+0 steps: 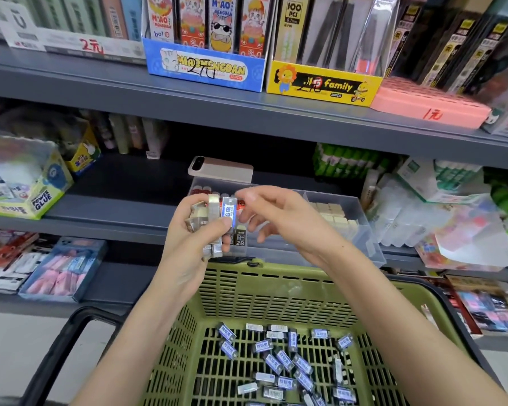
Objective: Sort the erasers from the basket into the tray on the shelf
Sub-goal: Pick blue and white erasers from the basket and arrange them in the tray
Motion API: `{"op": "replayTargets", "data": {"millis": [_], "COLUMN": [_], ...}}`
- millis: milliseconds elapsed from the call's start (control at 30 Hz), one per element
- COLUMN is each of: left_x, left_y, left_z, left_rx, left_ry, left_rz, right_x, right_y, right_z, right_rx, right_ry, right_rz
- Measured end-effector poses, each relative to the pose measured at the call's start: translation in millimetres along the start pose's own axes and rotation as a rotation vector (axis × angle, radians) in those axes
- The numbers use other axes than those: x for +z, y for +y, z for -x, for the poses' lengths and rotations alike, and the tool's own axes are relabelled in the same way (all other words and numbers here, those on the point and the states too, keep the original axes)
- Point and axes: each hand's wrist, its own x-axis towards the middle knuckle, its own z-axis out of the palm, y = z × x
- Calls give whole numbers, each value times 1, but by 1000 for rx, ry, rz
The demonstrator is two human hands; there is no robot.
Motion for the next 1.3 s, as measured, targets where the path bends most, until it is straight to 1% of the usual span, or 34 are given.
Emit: {"op": "replayTargets", "data": {"millis": [67,133,167,233,300,333,400,467,600,700,733,833,867,967,1033,1067,1133,1167,1200,1233,1300], "left_x": [2,4,5,6,7,7,8,7,6,5,4,4,4,3,2,2,2,2,2,2,3], "left_y": [0,-1,-1,-1,0,0,1,2,2,2,2,2,2,2,1,1,1,0,-1,-2,-2], "left_z": [2,4,5,4,2,1,0,-1,-2,-2,-2,-3,-3,-2,-3,-3,-2,-3,-3,-3,-3], "left_rx": [1,-8,-14,-31,-39,-40,-45,-44,-32,-29,-29,-28,-26,-21,-25,-28,-30,-28,-28,-32,-27], "left_ry": [-30,-45,-43,-20,15,29,59,79,84,78,73,58,55,42,28,26,5,-10,-21,-30,-46], "left_rz": [-37,-52,-43,8,81,106,128,138,139,142,142,149,147,131,122,121,125,116,95,66,13], "right_x": [7,6,3,-10,-23,-27,-29,-26,-18,-12,-11,-11,-11,-14,-17,-17,-13,-9,-6,-3,6], "right_y": [-4,-6,-5,-1,11,18,32,41,44,46,46,48,48,50,51,50,42,35,28,19,4], "right_z": [3,3,1,-3,-8,-9,-10,-13,-27,-32,-32,-33,-31,-29,-27,-25,-22,-21,-19,-15,-10], "right_rx": [-29,-29,-18,36,117,173,270,316,384,417,420,439,436,434,375,317,143,73,26,-3,-38], "right_ry": [-54,-40,-1,145,281,302,269,243,197,177,167,84,78,77,121,162,272,300,281,225,62], "right_rz": [22,3,-28,-86,3,92,251,353,356,402,452,715,733,658,606,587,557,478,366,263,143]}}
